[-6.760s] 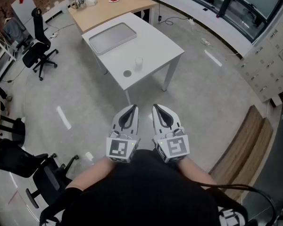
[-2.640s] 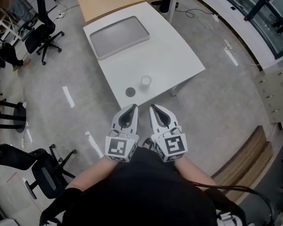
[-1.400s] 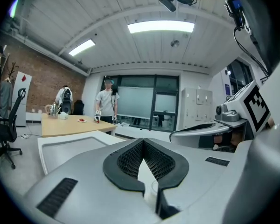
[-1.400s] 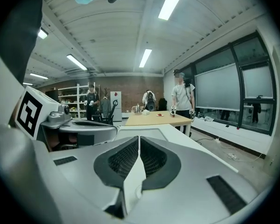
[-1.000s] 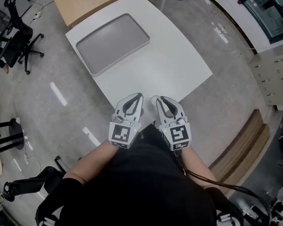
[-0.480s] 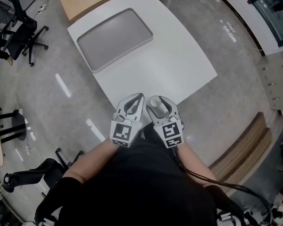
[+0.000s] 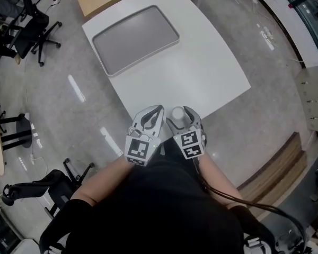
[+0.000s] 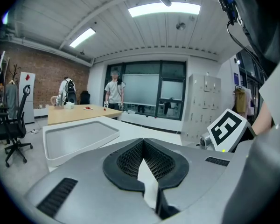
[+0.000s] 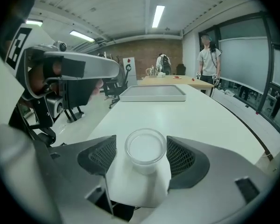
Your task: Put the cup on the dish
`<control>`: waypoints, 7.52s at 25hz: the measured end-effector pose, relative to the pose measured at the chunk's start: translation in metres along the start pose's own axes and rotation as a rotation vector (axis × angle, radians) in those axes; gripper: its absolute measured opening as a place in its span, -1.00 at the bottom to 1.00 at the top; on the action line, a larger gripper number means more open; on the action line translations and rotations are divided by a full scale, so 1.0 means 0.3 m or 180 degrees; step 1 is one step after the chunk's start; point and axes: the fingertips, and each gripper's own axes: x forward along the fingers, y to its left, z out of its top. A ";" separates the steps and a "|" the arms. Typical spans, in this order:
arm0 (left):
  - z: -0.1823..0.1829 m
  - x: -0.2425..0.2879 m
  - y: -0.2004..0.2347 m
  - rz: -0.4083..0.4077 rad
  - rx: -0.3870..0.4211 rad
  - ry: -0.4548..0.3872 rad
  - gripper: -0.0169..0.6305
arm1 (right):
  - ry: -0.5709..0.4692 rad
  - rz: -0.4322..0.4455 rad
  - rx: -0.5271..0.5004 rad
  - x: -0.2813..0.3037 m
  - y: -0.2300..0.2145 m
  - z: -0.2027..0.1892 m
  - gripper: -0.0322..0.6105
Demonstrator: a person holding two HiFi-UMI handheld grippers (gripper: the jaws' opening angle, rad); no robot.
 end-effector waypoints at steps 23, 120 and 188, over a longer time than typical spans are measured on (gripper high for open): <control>-0.041 -0.018 0.015 0.0054 0.0008 0.0091 -0.92 | 0.0019 -0.0068 0.0000 0.058 -0.034 -0.012 -0.04; -0.017 0.380 1.165 0.1788 -0.0513 -0.0458 -0.93 | -0.0441 0.0644 -0.0582 0.903 -0.254 0.940 -0.04; 0.626 -0.201 0.401 0.0580 0.0068 -0.1309 -0.93 | -0.2324 -0.0487 -0.0289 -0.334 -0.004 1.096 -0.86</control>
